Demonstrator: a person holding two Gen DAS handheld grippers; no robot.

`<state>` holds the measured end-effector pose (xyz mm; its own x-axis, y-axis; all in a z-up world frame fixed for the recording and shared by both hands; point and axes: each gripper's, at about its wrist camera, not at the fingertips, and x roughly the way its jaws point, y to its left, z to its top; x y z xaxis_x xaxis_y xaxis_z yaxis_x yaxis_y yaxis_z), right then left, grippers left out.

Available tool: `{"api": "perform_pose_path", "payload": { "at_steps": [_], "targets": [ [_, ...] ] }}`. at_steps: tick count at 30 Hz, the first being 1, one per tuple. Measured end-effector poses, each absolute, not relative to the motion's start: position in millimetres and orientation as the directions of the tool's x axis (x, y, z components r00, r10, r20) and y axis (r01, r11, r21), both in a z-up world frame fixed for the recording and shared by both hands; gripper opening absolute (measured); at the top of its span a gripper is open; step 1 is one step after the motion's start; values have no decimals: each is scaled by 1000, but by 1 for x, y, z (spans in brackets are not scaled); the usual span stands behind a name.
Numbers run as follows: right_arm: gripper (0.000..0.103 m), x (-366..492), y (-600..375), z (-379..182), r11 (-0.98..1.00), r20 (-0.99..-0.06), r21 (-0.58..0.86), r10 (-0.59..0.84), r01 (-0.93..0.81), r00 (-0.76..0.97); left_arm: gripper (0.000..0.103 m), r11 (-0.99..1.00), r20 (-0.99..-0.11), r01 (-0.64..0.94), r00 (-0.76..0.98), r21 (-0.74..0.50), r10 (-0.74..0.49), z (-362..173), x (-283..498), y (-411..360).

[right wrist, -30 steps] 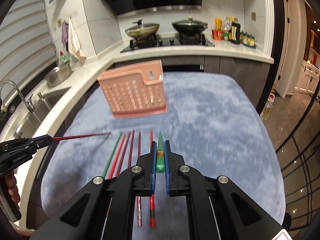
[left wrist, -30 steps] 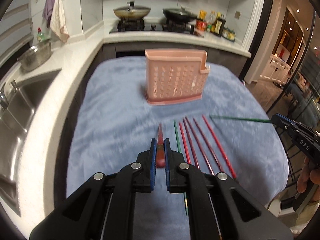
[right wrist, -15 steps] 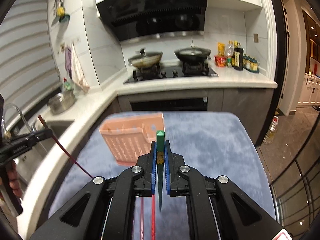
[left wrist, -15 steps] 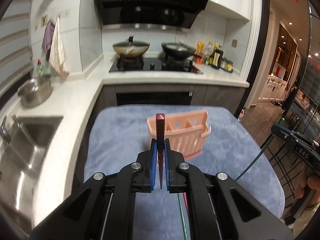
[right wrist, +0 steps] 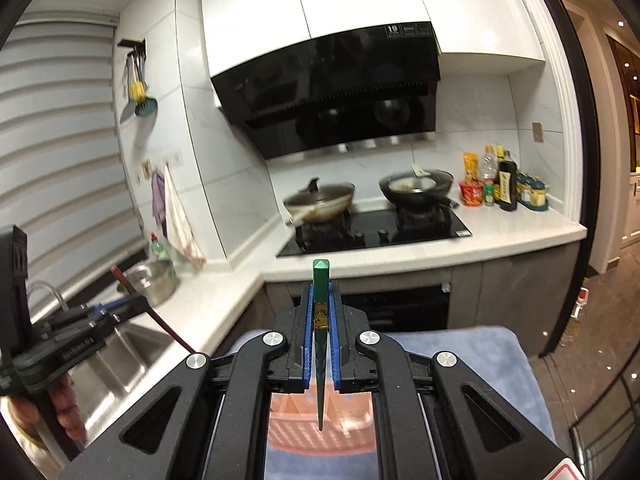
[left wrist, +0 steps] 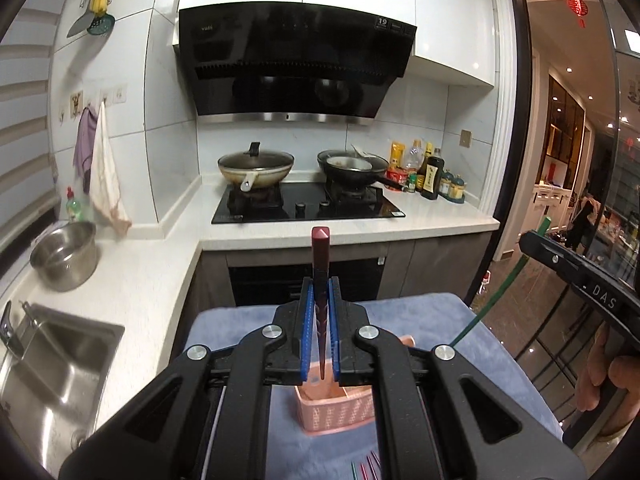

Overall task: Organize utensils
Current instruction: 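Lift both chopsticks, lower them into the pink holder and open both tools, then move both open tools back down toward the remaining chopsticks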

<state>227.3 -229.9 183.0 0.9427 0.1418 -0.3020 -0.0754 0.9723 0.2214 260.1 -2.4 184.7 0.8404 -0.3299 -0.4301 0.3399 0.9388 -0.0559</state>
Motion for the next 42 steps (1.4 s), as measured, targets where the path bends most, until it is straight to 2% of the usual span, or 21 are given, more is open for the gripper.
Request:
{"api": "perform_pose_path", "payload": {
  "at_steps": [4,14,21,23,25,26,32,36,42],
  "targets": [
    [7,254,-221,180,972,-302,220,152,-87,941,7,941,-448,330,833,-70,-325,178,281,-4],
    [7,296,-211,106,972,-465,230,149,-44,873,7,942,-551,317,769,-109,-323,122,311,-5],
    [10,303,-214,90,973,-486,230,115,0,866,7,944,-582,309,749,-117,-317,104,320,-7],
    [20,302,-215,90,971,-485,239,111,10,867,13,948,-585,298,751,-113,-306,102,318,-9],
    [29,297,-217,91,971,-478,240,102,18,872,46,954,-588,277,756,-112,-288,99,318,-7],
    [31,295,-218,92,971,-476,239,100,19,874,50,957,-583,265,761,-118,-283,99,316,-5],
    [34,274,-221,96,978,-470,208,78,24,879,50,962,-587,245,764,-122,-269,97,305,2],
    [36,254,-224,93,979,-477,200,72,29,876,61,964,-586,239,768,-114,-260,94,289,5],
    [37,226,-228,74,980,-522,195,67,42,851,64,966,-615,239,748,-98,-248,71,257,8]
  ]
}}
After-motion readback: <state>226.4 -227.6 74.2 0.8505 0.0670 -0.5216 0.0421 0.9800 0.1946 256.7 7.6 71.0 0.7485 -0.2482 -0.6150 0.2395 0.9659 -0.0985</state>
